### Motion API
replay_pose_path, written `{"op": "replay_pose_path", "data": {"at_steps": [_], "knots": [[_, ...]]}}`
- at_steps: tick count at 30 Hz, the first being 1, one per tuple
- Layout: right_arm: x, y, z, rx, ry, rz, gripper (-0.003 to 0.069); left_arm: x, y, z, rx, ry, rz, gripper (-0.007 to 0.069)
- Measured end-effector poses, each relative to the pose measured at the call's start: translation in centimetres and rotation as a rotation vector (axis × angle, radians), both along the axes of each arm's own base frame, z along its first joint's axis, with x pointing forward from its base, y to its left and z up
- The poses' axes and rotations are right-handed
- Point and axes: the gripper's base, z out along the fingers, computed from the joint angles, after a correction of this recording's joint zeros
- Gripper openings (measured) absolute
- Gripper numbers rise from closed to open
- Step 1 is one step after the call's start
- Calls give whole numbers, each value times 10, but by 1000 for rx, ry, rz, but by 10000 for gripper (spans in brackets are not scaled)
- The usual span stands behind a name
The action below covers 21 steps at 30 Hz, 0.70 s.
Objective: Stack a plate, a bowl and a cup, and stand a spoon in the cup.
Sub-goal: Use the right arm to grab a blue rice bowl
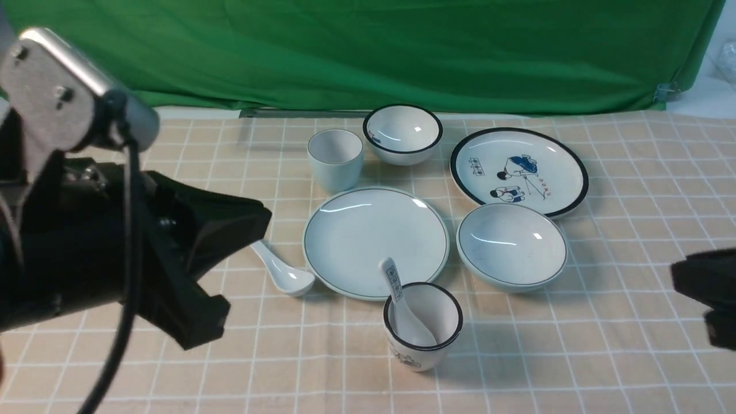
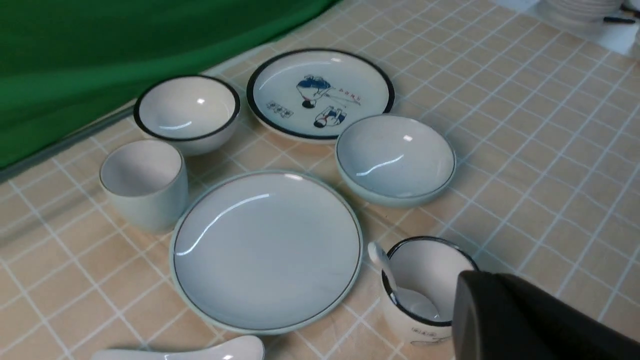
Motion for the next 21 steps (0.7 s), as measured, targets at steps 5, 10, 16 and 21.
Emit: {"op": "replay_pose_path", "data": {"at_steps": [5,10,16,21], "knots": [[73,23,-23,-164,155,150,241,-31,13,15,-37,-53,-35,4],[118,38,-57,-276,237,294,423,-54,23,19,-36,-58,-66,4],[156,53,-102,-351,297,415,534,-70,34,20,-46,-42,-28,4],[165,70,-129,-386,275,486,538,-70,35,19,-47,-25,-18,4]]}}
